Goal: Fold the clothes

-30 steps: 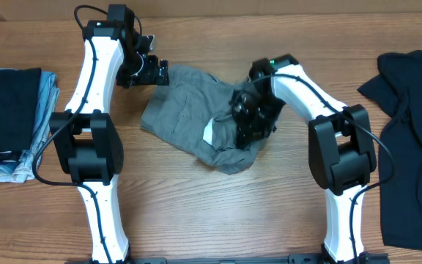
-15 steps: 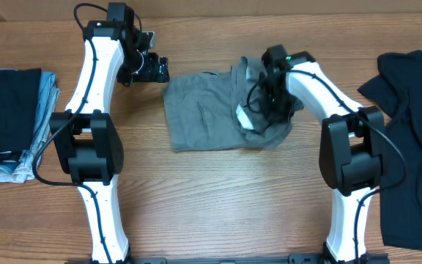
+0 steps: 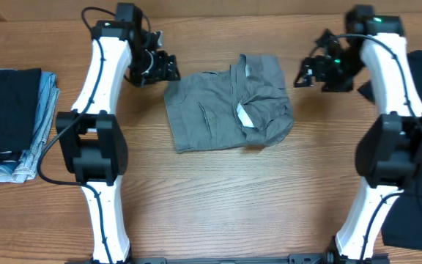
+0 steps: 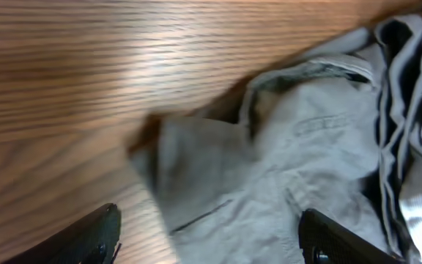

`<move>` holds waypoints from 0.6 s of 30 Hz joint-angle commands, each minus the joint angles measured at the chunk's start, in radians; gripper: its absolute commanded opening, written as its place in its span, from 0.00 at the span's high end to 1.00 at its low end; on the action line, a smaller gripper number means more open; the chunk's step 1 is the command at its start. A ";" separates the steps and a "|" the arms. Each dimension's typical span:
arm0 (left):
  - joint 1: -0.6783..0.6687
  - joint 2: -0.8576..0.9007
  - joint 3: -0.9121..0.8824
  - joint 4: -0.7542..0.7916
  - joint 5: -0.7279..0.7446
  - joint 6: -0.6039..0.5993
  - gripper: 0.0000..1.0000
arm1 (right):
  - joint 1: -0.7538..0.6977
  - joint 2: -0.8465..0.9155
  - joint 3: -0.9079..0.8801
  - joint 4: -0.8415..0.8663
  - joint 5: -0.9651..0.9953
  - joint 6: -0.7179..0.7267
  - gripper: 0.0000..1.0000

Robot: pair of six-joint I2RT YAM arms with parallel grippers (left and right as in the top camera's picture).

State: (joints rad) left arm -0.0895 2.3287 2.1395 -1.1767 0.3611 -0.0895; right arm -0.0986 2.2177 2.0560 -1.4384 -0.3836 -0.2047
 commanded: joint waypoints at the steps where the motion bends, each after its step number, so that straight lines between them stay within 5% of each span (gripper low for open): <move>1: -0.078 0.005 0.006 0.005 -0.173 -0.139 0.19 | -0.058 0.017 -0.111 0.056 -0.141 -0.101 0.08; 9: -0.126 0.005 -0.012 0.004 -0.417 -0.255 0.14 | -0.077 0.018 -0.488 0.416 -0.401 -0.219 0.07; 18: -0.127 0.006 -0.024 0.011 -0.419 -0.255 0.13 | -0.050 0.018 -0.630 0.649 -0.703 -0.219 0.13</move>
State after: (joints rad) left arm -0.2184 2.3287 2.1262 -1.1694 -0.0425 -0.3237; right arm -0.1696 2.2246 1.4441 -0.8173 -1.0103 -0.4198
